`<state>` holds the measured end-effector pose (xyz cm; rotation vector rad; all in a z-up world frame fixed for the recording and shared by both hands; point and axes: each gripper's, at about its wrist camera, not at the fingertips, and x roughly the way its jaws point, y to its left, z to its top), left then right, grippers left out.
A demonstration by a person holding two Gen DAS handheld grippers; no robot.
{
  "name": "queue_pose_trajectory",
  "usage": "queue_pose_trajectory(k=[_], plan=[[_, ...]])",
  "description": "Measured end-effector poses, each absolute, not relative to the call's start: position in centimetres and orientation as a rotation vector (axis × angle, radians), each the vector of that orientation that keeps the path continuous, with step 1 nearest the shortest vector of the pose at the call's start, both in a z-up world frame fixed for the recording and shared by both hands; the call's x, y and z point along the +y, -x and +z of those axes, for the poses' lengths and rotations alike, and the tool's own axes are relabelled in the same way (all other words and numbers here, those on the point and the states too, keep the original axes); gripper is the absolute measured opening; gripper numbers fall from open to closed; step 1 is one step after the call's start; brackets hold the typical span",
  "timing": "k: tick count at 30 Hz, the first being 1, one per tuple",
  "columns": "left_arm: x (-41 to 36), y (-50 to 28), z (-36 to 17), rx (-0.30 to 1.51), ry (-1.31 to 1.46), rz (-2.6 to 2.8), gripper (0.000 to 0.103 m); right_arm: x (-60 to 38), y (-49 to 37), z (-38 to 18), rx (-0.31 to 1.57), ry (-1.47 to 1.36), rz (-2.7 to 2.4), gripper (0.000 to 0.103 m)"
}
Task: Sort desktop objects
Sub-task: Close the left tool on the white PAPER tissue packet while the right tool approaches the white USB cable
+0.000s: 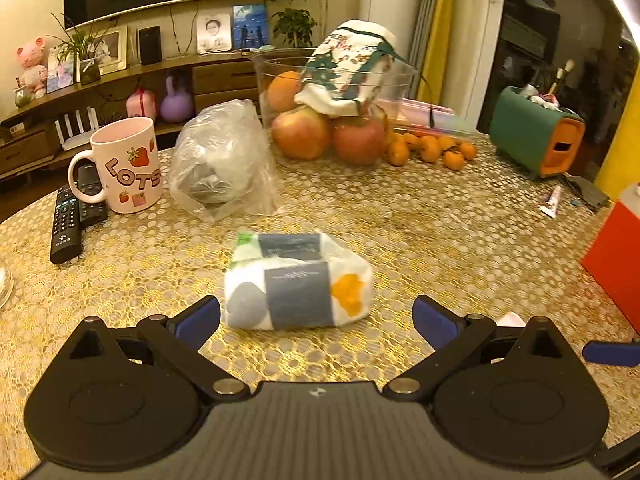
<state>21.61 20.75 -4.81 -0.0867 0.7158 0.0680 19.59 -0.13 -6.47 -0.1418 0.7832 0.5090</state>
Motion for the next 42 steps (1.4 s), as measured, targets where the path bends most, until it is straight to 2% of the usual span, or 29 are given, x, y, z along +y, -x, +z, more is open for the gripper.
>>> queue_pose_trajectory(k=[18,24,25,28,42], plan=[[21.9,-23.8,-6.4,0.718,0.084,0.098,0.103,2.8,-22.4,-9.2,0.852,0.053,0.498,0.097],[21.9,-24.2,-6.6,0.715,0.093,0.103,0.103,2.8,-22.4,-9.3,0.861,0.043,0.520,0.088],[21.9,-24.3,-6.6,0.716,0.092,0.105,0.103,2.8,-22.4,-9.3,0.860,0.039,0.528,0.082],[21.9,-24.3,-6.7,0.718,0.087,0.108,0.103,2.8,-22.4,-9.1,0.857,0.035,0.534,0.077],[21.3,-25.4,-6.6,0.708,0.067,0.096,0.103,1.6,-22.4,-8.3,0.831,0.025,0.538,0.074]])
